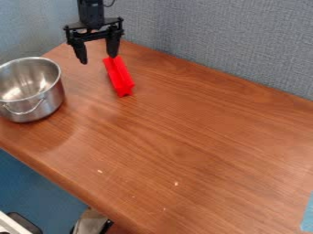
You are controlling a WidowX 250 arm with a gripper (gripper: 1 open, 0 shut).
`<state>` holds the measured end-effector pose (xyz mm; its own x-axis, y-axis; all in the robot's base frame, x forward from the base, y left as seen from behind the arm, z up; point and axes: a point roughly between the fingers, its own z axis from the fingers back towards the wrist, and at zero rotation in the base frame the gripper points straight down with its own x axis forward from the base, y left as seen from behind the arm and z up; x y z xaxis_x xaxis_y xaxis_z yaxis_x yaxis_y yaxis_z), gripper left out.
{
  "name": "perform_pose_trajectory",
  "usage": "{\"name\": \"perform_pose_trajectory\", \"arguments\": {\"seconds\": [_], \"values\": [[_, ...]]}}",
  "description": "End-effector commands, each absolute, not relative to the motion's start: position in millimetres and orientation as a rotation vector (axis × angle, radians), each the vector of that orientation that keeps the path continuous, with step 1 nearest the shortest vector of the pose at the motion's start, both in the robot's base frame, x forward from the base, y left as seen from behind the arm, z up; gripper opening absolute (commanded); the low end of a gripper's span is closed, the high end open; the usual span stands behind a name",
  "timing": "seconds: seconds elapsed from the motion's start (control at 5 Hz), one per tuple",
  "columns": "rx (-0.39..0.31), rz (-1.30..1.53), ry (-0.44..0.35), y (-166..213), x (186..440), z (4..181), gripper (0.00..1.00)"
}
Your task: Move the red object from the metal pot to the table
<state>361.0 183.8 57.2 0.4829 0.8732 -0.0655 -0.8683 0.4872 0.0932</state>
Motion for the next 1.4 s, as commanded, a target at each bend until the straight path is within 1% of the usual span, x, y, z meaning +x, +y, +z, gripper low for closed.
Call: {"name": "perform_pose_trajectory", "arguments": {"seconds": [0.0, 0.2, 0.4, 0.6, 0.8, 1.2], "values": [[0.036, 1.060, 0.079, 195, 362, 77.1, 1.00], [0.014, 1.012, 0.095, 179, 363, 75.2, 1.00], [-0.012, 0.948, 0.108, 159, 364, 77.7, 1.00], [-0.060, 1.054, 0.139, 162, 369, 100.3, 1.00], [-0.095, 1.140, 0.173, 166, 367, 116.5, 1.00], [-0.038, 1.029, 0.177, 145, 364, 117.0, 1.00]]}}
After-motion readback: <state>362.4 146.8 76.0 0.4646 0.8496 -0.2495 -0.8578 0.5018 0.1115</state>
